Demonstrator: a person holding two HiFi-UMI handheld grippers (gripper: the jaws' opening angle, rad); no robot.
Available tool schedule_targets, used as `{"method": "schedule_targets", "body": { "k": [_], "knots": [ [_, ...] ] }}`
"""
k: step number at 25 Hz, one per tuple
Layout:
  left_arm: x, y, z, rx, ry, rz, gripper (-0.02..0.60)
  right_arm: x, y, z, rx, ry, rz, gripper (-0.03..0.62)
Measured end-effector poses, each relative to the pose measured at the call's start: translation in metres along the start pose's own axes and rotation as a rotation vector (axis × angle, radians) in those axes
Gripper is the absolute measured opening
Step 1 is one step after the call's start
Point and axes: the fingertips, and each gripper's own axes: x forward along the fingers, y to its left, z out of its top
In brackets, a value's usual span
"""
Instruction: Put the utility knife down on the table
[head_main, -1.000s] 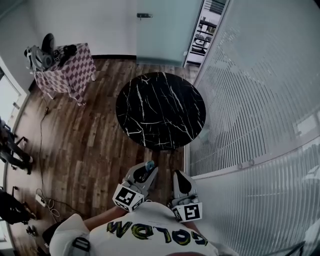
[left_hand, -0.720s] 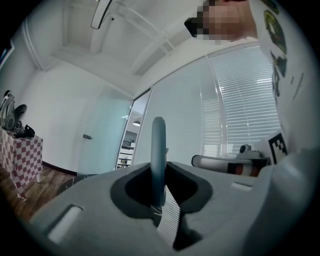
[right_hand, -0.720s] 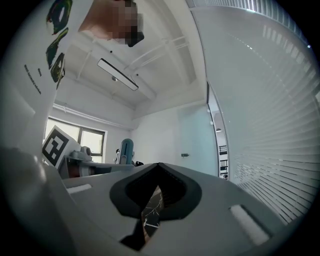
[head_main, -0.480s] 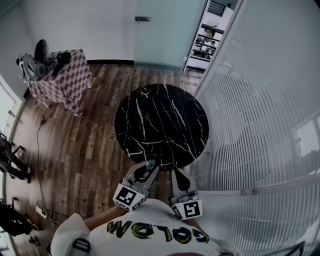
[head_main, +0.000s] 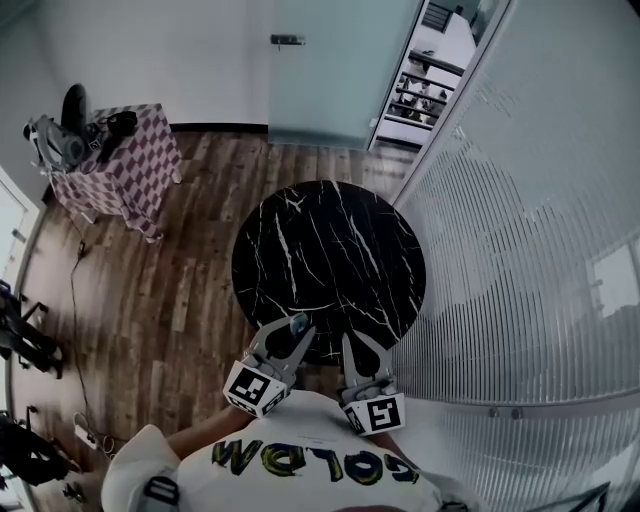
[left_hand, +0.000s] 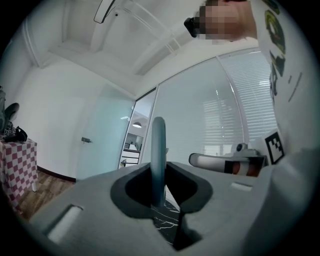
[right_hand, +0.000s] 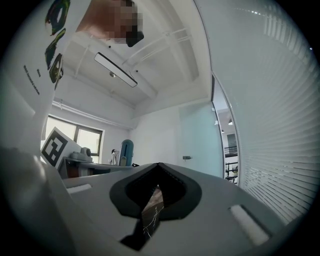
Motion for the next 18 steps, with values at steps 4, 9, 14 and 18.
{"method": "schedule_targets", "body": {
  "k": [4, 9, 14, 18],
  "knots": [
    [0.009, 0.011, -0.006, -0.018, 0.013, -0.001, 0.075, 0.011, -0.007, -0.009, 0.006, 0.023, -0.007, 0.002],
    [0.025, 0.012, -0.015, -0.042, 0.047, -0.015, 0.075, 0.019, -0.027, -0.013, 0.013, 0.036, -0.026, 0.002],
    [0.051, 0.014, -0.017, -0.04, 0.044, -0.003, 0.075, 0.023, -0.058, -0.017, 0.001, 0.037, -0.039, 0.002],
    [0.067, 0.014, -0.014, -0.039, 0.042, 0.015, 0.075, 0.024, -0.074, -0.017, -0.001, 0.049, -0.023, 0.002]
  ]
}}
